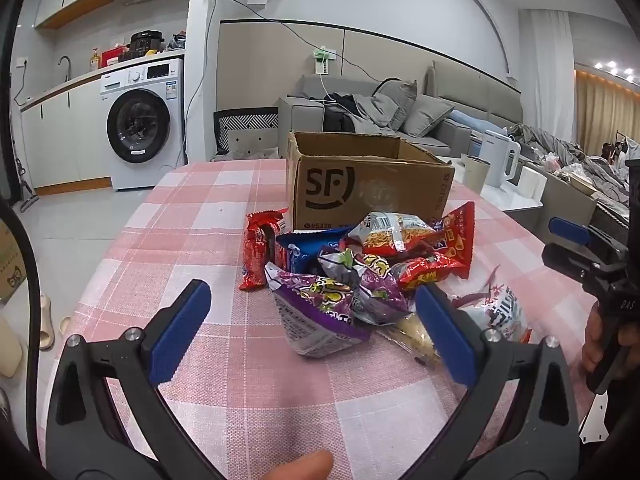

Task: Organize snacks

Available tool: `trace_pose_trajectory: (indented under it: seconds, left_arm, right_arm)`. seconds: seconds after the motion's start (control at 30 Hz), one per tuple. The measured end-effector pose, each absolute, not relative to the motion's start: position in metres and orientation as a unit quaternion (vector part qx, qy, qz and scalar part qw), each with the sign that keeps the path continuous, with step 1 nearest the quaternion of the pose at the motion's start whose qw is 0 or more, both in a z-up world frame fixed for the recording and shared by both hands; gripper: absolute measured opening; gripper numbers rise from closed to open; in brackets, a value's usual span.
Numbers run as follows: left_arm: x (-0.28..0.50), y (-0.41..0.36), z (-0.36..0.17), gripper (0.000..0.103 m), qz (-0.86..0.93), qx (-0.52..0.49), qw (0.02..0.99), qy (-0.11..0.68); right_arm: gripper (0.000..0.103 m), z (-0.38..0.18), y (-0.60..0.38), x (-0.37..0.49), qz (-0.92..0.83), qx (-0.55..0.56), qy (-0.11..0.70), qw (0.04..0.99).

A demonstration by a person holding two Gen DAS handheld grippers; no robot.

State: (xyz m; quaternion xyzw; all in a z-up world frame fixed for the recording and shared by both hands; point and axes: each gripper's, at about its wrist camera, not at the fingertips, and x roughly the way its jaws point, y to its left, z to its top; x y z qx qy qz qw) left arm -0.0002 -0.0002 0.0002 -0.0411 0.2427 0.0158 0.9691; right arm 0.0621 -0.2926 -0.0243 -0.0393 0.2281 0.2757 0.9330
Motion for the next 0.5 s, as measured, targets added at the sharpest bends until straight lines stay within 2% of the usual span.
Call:
trace_pose_trajectory:
  seconds: [0.5]
  left_arm:
    - [0.0038,0.0030,-0.0025,0.102,0.014,-0.045,0.968,0.248]
  right_arm:
    - [0.103,-0.0218,-0.2948,0.0596,0.278,-0.042,0.225,0.933]
